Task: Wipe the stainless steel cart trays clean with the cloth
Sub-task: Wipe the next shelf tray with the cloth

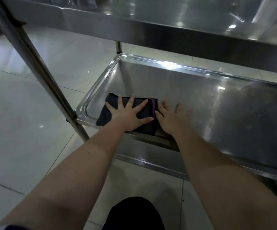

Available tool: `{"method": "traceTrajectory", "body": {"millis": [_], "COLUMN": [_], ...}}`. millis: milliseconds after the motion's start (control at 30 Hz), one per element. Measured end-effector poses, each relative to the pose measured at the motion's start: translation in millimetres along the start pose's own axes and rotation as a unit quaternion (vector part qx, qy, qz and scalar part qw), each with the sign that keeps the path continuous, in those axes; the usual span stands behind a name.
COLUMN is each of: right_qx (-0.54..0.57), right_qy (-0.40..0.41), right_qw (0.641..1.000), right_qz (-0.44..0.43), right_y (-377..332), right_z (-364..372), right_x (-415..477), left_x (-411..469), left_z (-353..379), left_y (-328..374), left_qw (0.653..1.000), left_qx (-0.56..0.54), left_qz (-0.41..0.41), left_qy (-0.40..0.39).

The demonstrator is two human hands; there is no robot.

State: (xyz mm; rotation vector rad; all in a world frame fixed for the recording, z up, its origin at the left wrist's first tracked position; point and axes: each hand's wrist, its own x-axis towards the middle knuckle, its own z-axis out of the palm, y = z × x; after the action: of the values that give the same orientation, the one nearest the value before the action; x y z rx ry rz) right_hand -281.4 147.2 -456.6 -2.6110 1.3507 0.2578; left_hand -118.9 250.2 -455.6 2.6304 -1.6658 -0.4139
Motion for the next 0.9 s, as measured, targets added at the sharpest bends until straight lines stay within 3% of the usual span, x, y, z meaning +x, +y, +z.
{"method": "traceTrajectory", "body": {"millis": [333,667,900], "right_qx": [-0.027,-0.043,-0.039], "right_qy": [0.060,0.057,0.063], "right_qw": [0.998,0.997,0.997], "right_qz": [0.000,-0.002,0.005], "right_y": [-4,-4,-4], "right_z": [12,18,20], "right_x": [-6,2,4], "left_x": [-19,66,94], "left_z": [-6,-22,-30], "left_y": [-91,-88,-82], "left_qw": [0.999,0.998,0.998], "left_qx": [-0.011,0.013,0.025], "left_qz": [-0.036,0.010,0.019], "left_qy": [-0.011,0.055,0.055]}}
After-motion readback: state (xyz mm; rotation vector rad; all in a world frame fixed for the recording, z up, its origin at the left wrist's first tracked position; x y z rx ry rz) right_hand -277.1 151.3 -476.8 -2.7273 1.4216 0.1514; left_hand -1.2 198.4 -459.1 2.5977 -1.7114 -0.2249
